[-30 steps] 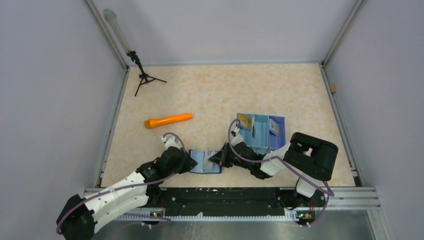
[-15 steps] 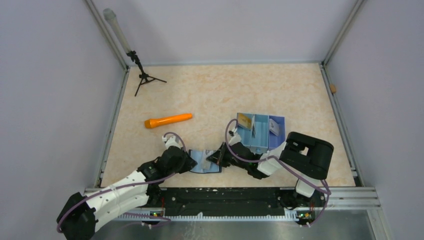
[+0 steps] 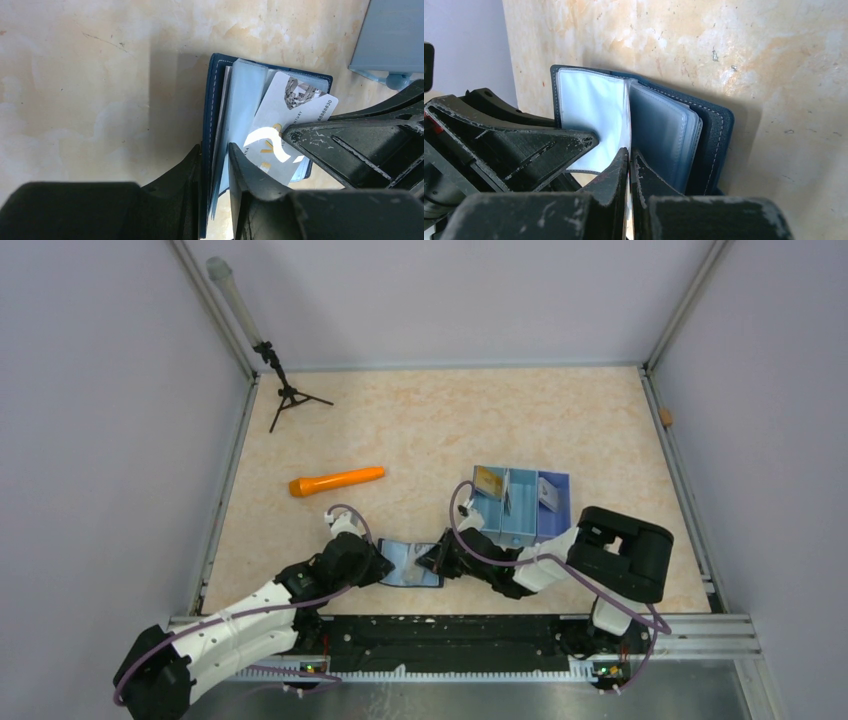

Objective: Put the credit cards into the card holder
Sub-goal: Move the storage box to the center of the board.

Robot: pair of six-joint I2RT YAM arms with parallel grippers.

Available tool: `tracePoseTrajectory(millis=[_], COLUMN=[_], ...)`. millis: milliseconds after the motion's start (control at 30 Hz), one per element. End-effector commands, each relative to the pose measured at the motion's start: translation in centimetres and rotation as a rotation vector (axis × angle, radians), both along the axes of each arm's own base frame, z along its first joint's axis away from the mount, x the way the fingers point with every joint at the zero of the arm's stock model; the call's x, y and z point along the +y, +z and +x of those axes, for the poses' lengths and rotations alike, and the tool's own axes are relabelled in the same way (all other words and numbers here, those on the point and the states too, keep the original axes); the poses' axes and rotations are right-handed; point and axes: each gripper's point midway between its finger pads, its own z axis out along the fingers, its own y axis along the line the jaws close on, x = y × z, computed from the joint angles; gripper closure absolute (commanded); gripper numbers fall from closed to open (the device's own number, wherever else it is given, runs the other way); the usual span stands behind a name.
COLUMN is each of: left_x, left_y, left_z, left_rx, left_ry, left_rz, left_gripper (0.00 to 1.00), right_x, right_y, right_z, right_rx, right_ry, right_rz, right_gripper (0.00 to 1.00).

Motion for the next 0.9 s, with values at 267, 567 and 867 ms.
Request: tracePoseTrajectory(millis=[267,567,867], left_x=[0.8,0.4,0.0], left_y=[-1.4,-1.1,-0.9], left_z=[-1.2,-1.2,-1.3], left_rx=[0.023,0.003,-0.010], left_ry=[-0.061,-0.091,-0.110], left_rz=[0.060,0.043,0.024], left_gripper=[0.72,0.68,0.70], right_x=[-1.4,-1.1,-0.6], right_y=[-4.5,-5.1,-4.8], right_z=[-1.8,-3.2,-3.9], right_rx=[0.115,0.171,0.183], right_ry=[0.019,0.057,0.084], right_rz=[-0.151,-0.118,-0.094], right_gripper=[1.00,1.00,1.00])
